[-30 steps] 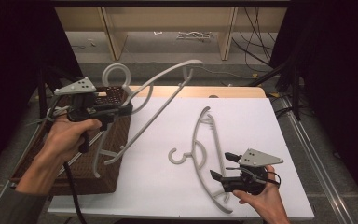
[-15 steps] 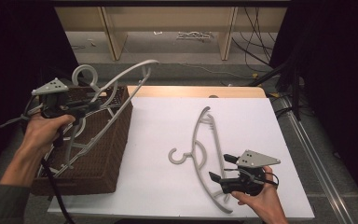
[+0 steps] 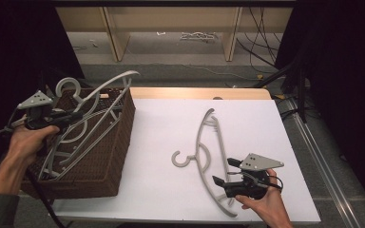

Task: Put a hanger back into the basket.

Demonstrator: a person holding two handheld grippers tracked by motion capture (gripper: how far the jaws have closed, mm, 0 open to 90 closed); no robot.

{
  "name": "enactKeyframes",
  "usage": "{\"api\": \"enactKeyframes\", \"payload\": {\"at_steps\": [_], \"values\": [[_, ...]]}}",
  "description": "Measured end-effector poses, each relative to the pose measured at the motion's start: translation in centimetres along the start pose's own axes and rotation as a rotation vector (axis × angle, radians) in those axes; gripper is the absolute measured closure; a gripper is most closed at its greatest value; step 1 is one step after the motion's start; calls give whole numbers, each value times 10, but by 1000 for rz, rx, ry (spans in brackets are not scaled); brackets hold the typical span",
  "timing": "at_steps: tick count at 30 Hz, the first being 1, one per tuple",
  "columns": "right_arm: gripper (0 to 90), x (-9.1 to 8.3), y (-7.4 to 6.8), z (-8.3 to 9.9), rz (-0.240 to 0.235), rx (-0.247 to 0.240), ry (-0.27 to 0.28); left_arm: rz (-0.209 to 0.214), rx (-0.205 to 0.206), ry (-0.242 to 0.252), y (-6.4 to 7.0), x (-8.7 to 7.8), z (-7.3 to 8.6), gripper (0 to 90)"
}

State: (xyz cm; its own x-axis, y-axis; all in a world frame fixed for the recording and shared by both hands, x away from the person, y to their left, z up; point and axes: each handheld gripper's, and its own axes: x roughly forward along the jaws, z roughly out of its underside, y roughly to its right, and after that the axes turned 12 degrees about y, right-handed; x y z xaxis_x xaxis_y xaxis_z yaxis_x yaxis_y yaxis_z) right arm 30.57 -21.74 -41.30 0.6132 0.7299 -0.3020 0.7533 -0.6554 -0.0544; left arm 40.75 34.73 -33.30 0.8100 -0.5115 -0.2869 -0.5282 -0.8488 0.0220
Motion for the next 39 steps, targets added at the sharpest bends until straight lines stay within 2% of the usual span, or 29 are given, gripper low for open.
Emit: {"api": "enactKeyframes", "payload": {"at_steps": [1, 4, 7, 10, 15, 17, 19, 22, 23, 25, 27, 29, 30, 32, 34, 37, 39], "values": [[214, -1, 0, -1, 7, 5, -15, -2, -1, -2, -2, -1, 2, 791], [212, -1, 0, 0, 2, 3, -24, -16, 5, -14, -10, -5, 10, 790], [203, 0, 0, 0, 7, 5, -24, -16, -5, -23, -17, -8, 18, 791], [204, 1, 0, 1, 1, 7, -23, -15, 13, -41, -19, -12, 24, 790], [195, 0, 0, 1, 9, 17, -26, -20, 7, -65, -25, -16, 36, 790], [181, 1, 1, 2, 14, 9, -30, -27, -8, -63, -28, -19, 41, 791], [178, 2, 0, 2, 15, 12, -30, -23, -19, -84, -30, -20, 46, 790], [177, 3, 0, 3, 13, 8, -35, -39, -7, -131, -32, -19, 51, 790], [177, 3, 0, 3, 14, 8, -33, -43, 14, -167, -33, -18, 52, 789], [177, 3, -1, 3, 8, 8, -35, -39, -5, -165, -35, -14, 57, 789], [177, 3, -1, 3, 7, 4, -39, -29, -21, -188, -35, -10, 57, 788], [176, 2, -1, 2, 11, 18, -37, -13, -14, -228, -33, -5, 56, 787], [176, 2, 0, 2, 12, 12, -34, 9, 22, -276, -34, -4, 54, 787], [176, 2, 0, 3, 10, 15, -37, 20, 43, -306, -31, 1, 55, 787], [176, 2, 2, 3, 14, 12, -43, 21, 54, -324, -28, 6, 57, 787], [176, 2, 1, 4, 14, 13, -40, 8, 31, -342, -28, 13, 64, 786], [176, 2, 0, 4, 13, 11, -42, -14, 18, -331, -31, 12, 65, 782]]}}
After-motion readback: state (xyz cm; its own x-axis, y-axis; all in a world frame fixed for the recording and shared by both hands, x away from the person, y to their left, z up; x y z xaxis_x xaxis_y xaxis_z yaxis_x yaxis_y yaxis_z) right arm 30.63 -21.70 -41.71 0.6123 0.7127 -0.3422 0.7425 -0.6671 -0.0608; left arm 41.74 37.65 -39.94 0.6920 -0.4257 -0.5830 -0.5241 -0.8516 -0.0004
